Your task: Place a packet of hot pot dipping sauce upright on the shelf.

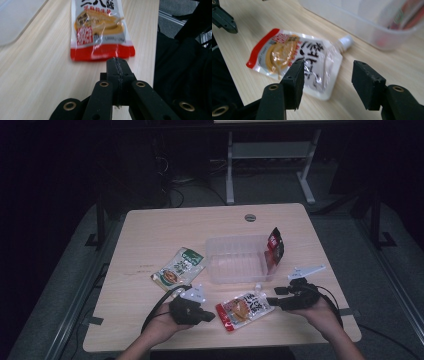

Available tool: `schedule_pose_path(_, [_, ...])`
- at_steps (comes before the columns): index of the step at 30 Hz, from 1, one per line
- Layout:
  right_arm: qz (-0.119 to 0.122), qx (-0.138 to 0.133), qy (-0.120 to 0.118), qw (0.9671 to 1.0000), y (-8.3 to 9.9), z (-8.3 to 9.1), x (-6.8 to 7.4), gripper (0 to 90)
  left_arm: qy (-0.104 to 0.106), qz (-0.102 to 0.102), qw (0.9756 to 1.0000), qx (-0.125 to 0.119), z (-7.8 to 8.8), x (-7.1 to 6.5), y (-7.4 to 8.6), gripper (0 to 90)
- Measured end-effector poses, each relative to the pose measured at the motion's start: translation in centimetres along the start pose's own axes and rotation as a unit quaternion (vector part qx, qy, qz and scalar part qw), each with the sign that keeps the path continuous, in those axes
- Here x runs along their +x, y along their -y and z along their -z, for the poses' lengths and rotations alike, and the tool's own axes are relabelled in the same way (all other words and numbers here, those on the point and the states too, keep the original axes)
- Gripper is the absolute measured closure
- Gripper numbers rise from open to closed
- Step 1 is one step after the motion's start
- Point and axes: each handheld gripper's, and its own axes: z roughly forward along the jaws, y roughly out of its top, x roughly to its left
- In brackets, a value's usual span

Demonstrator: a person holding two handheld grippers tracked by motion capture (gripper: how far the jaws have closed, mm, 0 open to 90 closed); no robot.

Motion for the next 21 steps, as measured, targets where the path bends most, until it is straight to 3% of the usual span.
schedule_pose_path(4, [-0.012, 0.003, 0.001, 0.9999, 0.5, -0.1, -0.3, 42.3, 0.001, -0.007, 1.0000, 0.001, -1.5, 0.3, -0.9, 89.7])
schedule_pose_path(9, [0.004, 0.006, -0.013, 0.9999, 0.1, -0.9, -0.1, 41.5, -0.011, -0.022, 0.9996, 0.017, -2.9, -0.2, -0.8, 89.6])
schedule_pose_path(21, [0.001, 0.031, -0.024, 0.9992, 0.2, -2.6, 0.0, 39.1, -0.021, -0.020, 0.9994, 0.020, -4.0, -0.1, -0.4, 89.2])
